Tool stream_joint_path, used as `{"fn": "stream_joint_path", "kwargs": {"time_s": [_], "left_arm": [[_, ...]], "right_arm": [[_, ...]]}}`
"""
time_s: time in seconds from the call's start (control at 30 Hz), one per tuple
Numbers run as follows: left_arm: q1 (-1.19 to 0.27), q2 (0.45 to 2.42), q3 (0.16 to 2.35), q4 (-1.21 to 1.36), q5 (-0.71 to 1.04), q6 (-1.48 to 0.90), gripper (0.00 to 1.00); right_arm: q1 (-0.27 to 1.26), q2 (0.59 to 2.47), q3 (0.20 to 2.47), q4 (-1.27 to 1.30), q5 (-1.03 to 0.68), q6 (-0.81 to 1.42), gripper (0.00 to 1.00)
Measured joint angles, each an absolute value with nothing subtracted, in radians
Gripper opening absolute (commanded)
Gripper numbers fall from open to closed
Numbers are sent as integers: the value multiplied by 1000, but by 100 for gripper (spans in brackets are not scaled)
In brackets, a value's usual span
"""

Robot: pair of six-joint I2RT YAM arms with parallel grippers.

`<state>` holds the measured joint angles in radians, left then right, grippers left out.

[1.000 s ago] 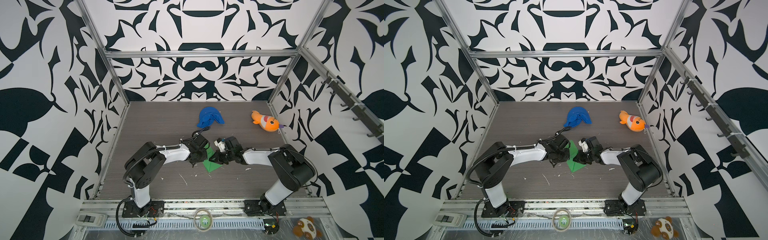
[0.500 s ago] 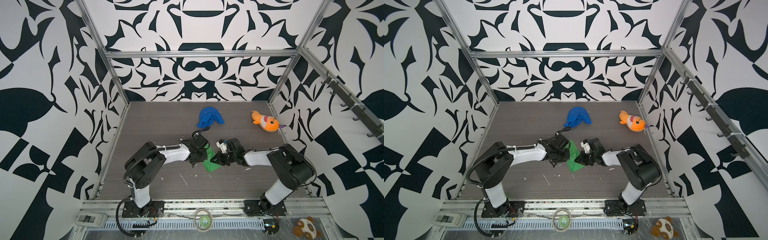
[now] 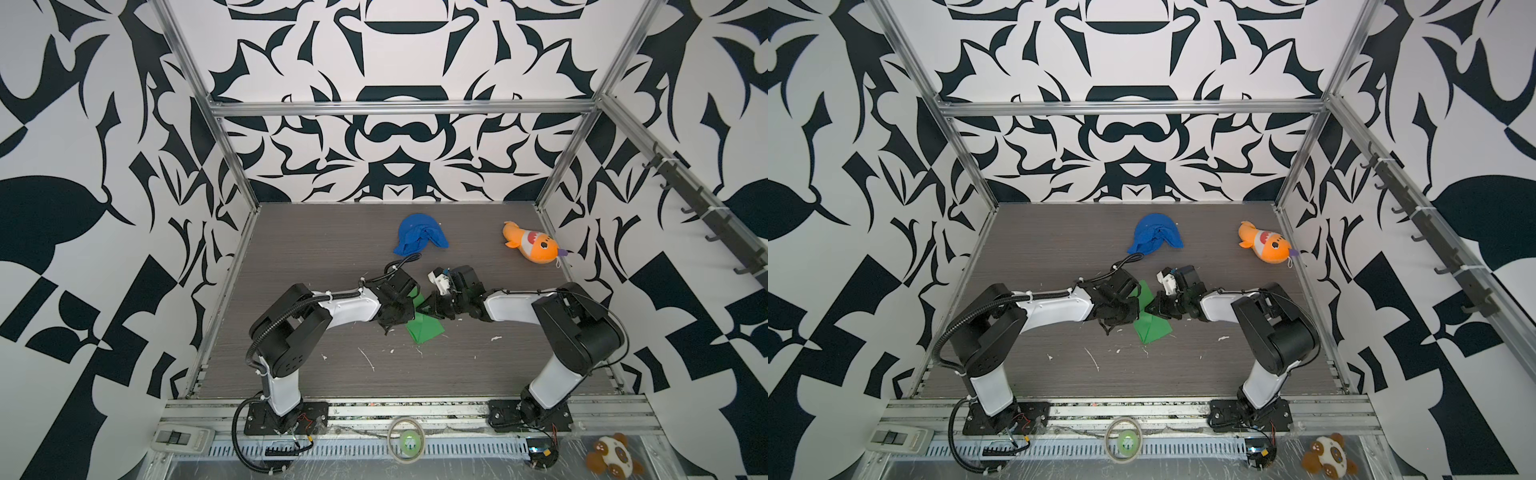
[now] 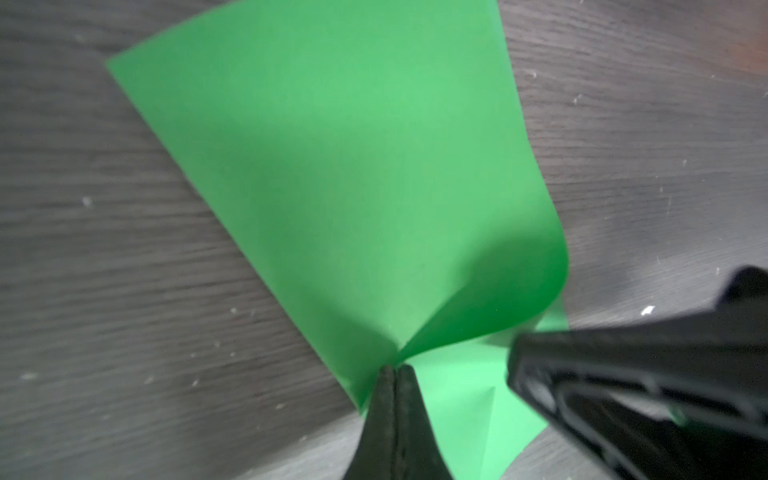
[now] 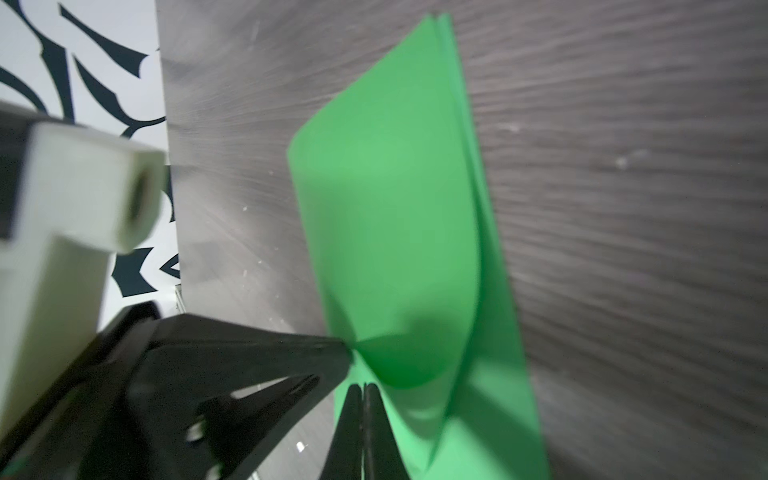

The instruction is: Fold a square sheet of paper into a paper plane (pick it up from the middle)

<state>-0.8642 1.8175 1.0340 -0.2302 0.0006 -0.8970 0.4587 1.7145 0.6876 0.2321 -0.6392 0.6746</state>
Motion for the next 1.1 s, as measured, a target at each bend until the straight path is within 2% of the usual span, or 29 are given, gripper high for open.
{"fn": "stream_joint_path", "kwargs": {"time_s": [0.33,0.67,1.1], "left_arm": [[-864,1818,1034,-231,-3,-897,0],[-864,1818,1035,-232,-4,-896,0],[-864,1818,1037,-235,-4,-893,0]], "right_arm": [[384,1750,640,315,-674,681,5],[361,1617,611,278,-607,680,5],[389,1740,657,280,-647,690,4]]}}
